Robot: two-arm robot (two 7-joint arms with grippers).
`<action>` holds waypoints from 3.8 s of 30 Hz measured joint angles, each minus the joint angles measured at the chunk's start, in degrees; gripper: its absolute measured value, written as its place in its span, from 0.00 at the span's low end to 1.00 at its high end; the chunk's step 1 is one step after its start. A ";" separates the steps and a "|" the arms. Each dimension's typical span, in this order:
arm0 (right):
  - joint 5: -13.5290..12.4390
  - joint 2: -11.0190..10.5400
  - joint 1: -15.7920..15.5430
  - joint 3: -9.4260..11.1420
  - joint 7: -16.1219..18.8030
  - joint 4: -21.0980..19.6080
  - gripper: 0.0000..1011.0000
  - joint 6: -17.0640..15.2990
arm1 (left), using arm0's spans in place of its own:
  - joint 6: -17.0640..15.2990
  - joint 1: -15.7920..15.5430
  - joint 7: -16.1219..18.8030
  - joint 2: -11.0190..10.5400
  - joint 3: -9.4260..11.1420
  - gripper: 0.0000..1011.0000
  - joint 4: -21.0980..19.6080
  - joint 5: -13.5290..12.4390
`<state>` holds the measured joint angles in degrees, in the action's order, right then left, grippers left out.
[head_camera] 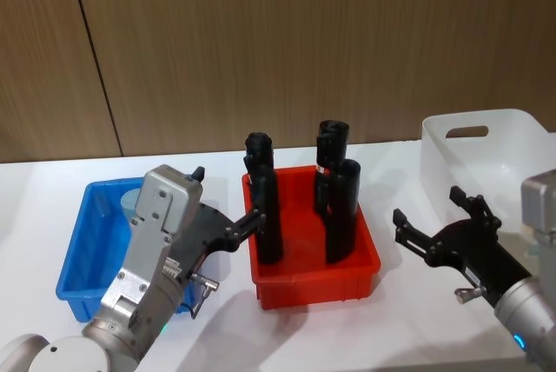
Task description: Pick the cotton swabs from the blue box and place them into the white box.
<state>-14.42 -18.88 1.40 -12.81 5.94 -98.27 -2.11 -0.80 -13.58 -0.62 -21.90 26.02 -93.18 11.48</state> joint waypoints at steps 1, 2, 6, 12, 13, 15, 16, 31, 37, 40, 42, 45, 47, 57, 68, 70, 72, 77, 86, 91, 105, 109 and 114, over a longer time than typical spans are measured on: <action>0.17 0.03 0.17 0.01 0.26 0.35 0.99 0.00 | 0.00 0.00 0.00 0.00 0.00 0.99 0.00 0.00; 0.40 0.18 0.76 0.03 0.86 1.19 0.99 0.03 | 0.00 0.00 -0.01 0.00 0.00 0.99 0.00 0.00; 0.79 0.66 2.64 0.14 2.80 3.75 0.99 0.30 | 0.00 0.00 -0.01 0.00 0.00 0.99 0.01 0.00; 0.86 1.65 6.36 0.29 6.34 8.79 0.99 1.10 | 0.00 0.00 -0.01 0.00 0.00 0.99 0.01 0.00; 0.83 1.78 6.82 0.31 6.74 9.42 0.99 1.25 | 0.00 0.00 -0.01 0.00 0.00 0.99 0.01 0.00; 0.69 2.24 8.36 0.36 8.28 11.58 0.99 1.62 | 0.00 0.00 -0.01 0.00 0.00 0.99 0.01 0.00; 0.48 2.53 9.31 0.39 9.19 12.89 0.99 1.87 | 0.00 0.00 -0.01 0.00 0.00 0.99 0.00 0.00; -3.43 5.52 18.93 0.46 19.33 27.34 0.99 5.14 | 0.00 0.00 -0.01 0.00 0.01 0.99 0.00 0.00; -4.64 6.79 22.86 0.23 22.92 33.59 0.99 6.65 | 0.00 0.00 -0.01 0.00 0.01 0.99 0.00 0.00; -5.01 7.31 24.55 0.11 24.46 36.24 0.99 7.38 | 0.00 0.00 -0.01 0.00 0.00 0.99 0.01 0.00; -5.14 7.65 25.68 0.02 25.47 38.11 0.99 7.85 | 0.00 0.00 -0.01 0.00 0.00 0.99 0.00 0.00; -5.22 8.14 27.29 -0.12 26.77 40.75 0.99 8.53 | 0.00 0.00 -0.01 0.00 0.00 0.99 0.00 0.00; -5.23 8.39 28.08 -0.20 27.33 42.11 0.99 8.81 | 0.00 0.00 -0.01 0.00 0.01 0.99 0.00 0.00; -5.08 9.74 32.74 -0.64 30.51 50.28 0.99 10.92 | 0.00 0.00 -0.01 0.00 0.00 0.99 0.00 0.00; -4.49 11.16 37.70 -1.10 33.06 59.36 0.99 13.53 | 0.01 0.00 -0.01 0.00 0.01 0.99 0.00 0.00; -4.25 11.45 38.71 -1.17 33.38 61.17 0.99 14.20 | 0.00 0.00 0.00 0.00 0.00 0.99 0.00 0.00; -4.15 11.70 39.64 -1.24 33.72 62.90 0.99 14.83 | 0.01 0.00 -0.01 0.00 0.00 0.99 0.00 0.00; -3.98 12.11 41.09 -1.32 34.23 65.60 0.99 15.87 | 0.00 0.00 -0.01 0.00 0.00 0.99 0.00 0.00; -3.52 12.96 44.13 -1.62 35.21 71.18 0.90 18.18 | 0.00 0.00 -0.01 0.00 0.01 0.99 0.00 0.00; -3.17 13.45 45.70 -1.89 35.58 73.96 0.78 19.53 | 0.00 0.00 0.00 0.00 0.00 0.99 0.00 0.00; -2.81 14.13 47.81 -2.16 36.30 76.78 0.50 21.18 | 0.00 0.00 0.00 0.00 0.00 0.99 0.00 0.00; -2.86 13.82 46.72 -2.05 36.05 73.44 0.47 20.20 | 0.00 0.00 -0.01 0.00 0.00 0.99 0.00 0.00; -3.20 12.99 44.25 -1.75 35.10 67.00 0.45 18.06 | 0.00 0.00 -0.01 0.00 0.00 0.99 0.00 0.00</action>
<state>-17.62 -5.89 45.64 -14.56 41.04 -31.27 15.95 -0.79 -13.59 -0.62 -21.90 26.02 -93.17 11.48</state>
